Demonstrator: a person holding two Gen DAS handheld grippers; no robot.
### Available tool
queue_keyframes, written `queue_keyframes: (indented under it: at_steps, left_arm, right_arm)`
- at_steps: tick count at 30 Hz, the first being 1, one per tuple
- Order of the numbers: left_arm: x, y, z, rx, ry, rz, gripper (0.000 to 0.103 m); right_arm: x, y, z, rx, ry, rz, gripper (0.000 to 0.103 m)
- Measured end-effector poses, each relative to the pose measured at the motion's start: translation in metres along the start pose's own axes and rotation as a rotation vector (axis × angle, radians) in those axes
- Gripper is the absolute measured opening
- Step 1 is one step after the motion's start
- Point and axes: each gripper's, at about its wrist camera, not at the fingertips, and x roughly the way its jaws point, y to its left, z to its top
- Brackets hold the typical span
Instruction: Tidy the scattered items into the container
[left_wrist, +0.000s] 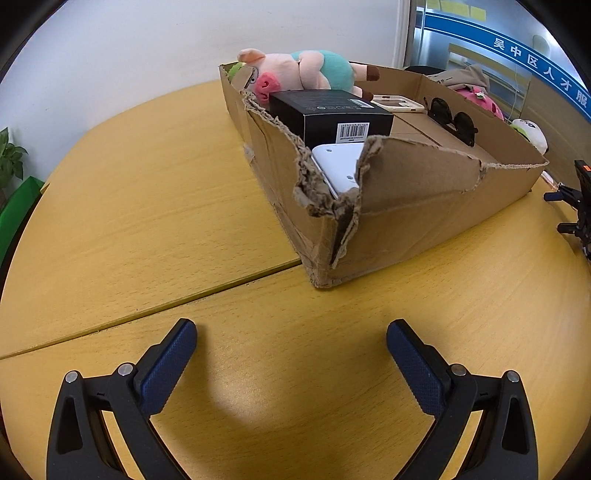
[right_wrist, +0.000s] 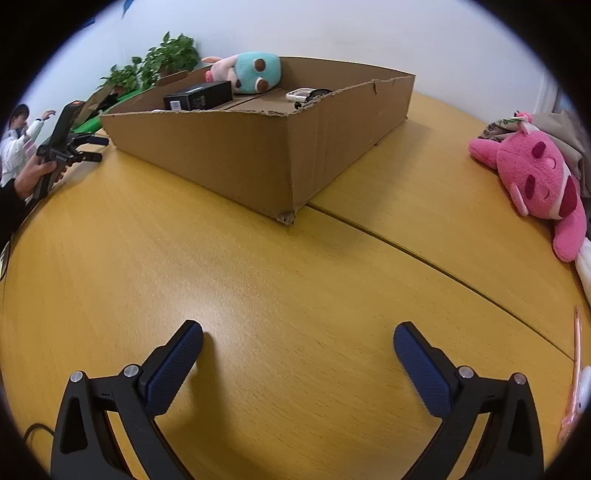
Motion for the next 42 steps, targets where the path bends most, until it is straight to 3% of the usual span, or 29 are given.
queue_keyframes:
  at_steps: [5, 9, 42]
  left_arm:
    - [-0.002, 0.002, -0.004, 0.003, -0.002, -0.005, 0.103]
    - [-0.003, 0.002, -0.005, 0.008, -0.003, -0.007, 0.103]
    - [-0.003, 0.003, -0.005, 0.01, -0.004, -0.006, 0.103]
  right_arm:
    - [-0.015, -0.011, -0.02, -0.066, -0.001, 0.047, 0.103]
    - [-0.021, -0.026, -0.029, -0.02, -0.002, 0.016, 0.103]
    - [-0.02, -0.028, -0.028, -0.014, -0.002, 0.007, 0.103]
